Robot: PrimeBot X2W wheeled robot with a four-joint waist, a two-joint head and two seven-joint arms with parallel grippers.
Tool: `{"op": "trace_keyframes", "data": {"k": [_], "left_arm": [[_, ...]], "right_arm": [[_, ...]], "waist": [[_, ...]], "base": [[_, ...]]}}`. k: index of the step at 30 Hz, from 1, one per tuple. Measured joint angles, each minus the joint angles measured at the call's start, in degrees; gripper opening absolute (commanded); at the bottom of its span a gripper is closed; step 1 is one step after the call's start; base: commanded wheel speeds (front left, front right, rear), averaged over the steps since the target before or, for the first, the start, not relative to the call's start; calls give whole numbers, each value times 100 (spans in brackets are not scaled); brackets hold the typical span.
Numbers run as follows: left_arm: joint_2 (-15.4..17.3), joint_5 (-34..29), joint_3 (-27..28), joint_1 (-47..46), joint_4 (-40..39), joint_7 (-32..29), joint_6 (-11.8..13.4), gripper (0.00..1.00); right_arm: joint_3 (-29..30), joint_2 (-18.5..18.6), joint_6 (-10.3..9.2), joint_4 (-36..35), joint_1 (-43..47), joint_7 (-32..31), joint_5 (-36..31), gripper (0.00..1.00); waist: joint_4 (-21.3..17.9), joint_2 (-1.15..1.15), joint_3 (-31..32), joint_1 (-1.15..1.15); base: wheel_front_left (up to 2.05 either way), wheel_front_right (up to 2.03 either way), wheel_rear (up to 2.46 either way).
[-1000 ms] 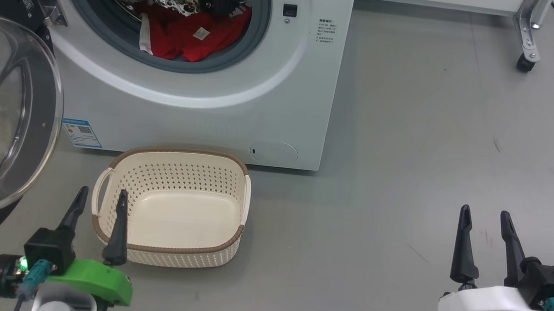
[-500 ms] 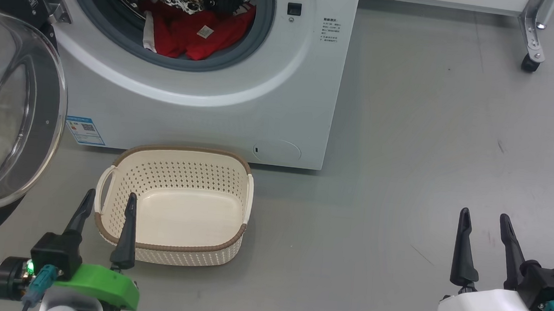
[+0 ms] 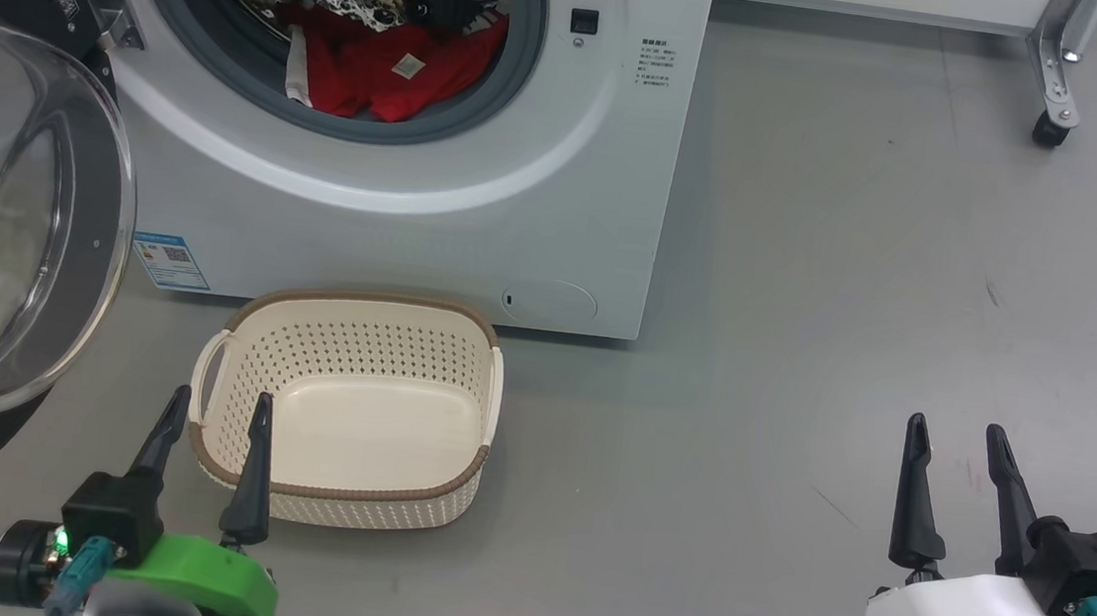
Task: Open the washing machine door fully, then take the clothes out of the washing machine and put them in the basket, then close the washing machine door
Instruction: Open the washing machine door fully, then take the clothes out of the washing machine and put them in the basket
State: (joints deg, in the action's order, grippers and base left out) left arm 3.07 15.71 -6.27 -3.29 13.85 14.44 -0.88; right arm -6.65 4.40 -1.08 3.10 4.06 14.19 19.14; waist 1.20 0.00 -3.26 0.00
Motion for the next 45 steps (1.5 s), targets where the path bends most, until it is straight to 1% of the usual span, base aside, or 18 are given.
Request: {"op": "trace_keyframes", "data": {"k": [13, 22, 25, 27, 45], "left_arm": [[-14, 93, 2, 42, -56, 0, -4, 100], [-16, 94, -44, 44, -76, 0, -140, 100], [-21, 276, -112, 52, -130, 0, -248, 100], [-21, 328, -114, 65, -135, 0, -249, 100], [-22, 372, -93, 99, -185, 0, -292, 100]], "right_arm": [[-14, -3, 11, -15, 7, 0, -10, 100], [-9, -21, 11, -27, 7, 0, -10, 100], [-7, -33, 14, -49, 9, 1, -10, 100], [-8, -37, 44, -54, 9, 1, -10, 100], [8, -64, 44, -63, 9, 1, -11, 100]], "waist": [[-1, 0, 15, 0], [6, 0, 1, 0], [12, 0, -21, 0], [13, 0, -28, 0], [23, 0, -93, 0]], "base": [[0, 0, 0], [0, 0, 0], [12, -12, 0], [25, -25, 0], [66, -66, 0]]}}
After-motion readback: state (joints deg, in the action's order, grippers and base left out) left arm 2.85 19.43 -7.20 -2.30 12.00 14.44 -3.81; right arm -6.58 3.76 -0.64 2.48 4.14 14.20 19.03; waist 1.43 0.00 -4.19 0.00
